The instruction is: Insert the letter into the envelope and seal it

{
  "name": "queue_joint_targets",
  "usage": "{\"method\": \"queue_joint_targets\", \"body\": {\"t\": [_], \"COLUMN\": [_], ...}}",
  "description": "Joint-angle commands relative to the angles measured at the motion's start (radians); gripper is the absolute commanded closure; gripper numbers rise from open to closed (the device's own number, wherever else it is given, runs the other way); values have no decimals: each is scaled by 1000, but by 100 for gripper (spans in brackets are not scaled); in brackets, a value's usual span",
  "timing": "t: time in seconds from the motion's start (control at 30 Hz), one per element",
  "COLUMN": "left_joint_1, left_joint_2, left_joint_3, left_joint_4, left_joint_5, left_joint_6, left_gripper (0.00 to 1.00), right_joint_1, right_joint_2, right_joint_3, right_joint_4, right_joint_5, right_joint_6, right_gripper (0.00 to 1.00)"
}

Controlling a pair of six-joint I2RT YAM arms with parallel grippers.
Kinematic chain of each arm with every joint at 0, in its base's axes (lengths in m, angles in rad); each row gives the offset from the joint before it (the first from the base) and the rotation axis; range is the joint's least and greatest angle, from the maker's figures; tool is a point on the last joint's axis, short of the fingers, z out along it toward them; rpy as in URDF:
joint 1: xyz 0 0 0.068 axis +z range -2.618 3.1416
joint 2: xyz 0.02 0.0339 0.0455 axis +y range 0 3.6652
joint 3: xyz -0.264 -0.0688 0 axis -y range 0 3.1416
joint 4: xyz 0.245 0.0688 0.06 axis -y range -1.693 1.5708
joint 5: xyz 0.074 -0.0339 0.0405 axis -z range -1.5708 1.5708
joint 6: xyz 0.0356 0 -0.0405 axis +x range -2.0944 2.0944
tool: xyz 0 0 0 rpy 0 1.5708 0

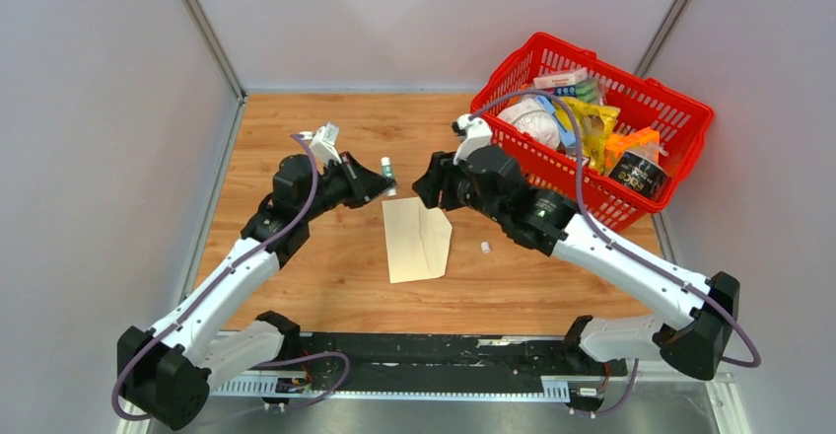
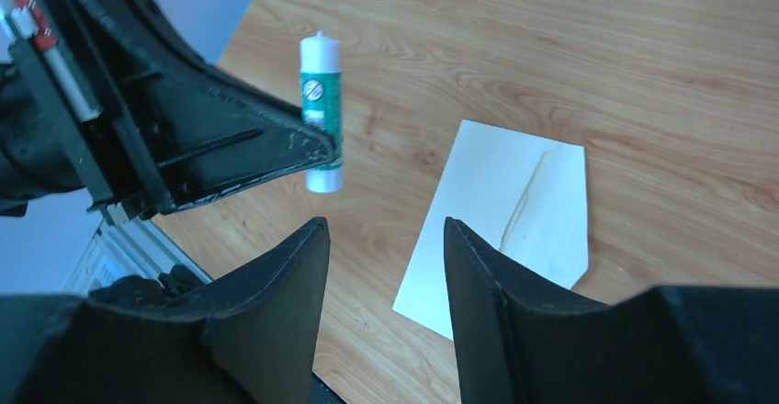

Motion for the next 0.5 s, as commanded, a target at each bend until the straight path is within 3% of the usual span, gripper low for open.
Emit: {"method": "queue_joint_targets", "body": {"t": [0.0, 0.47], "left_joint_1": [5, 5], "left_joint_2": [-52, -131], "left_joint_3": [55, 117], "left_joint_4": [-55, -192], "left_joint_5": [-92, -185], "left_joint_6": [-127, -209], "left_gripper": [100, 100], "right_joint_1": [70, 170], "right_joint_2": [46, 226], "right_joint_3": [41, 206], "right_joint_4": [136, 141], "right_joint_5": [29, 126], "right_joint_6": [-109, -226], "right_gripper": [48, 49]}}
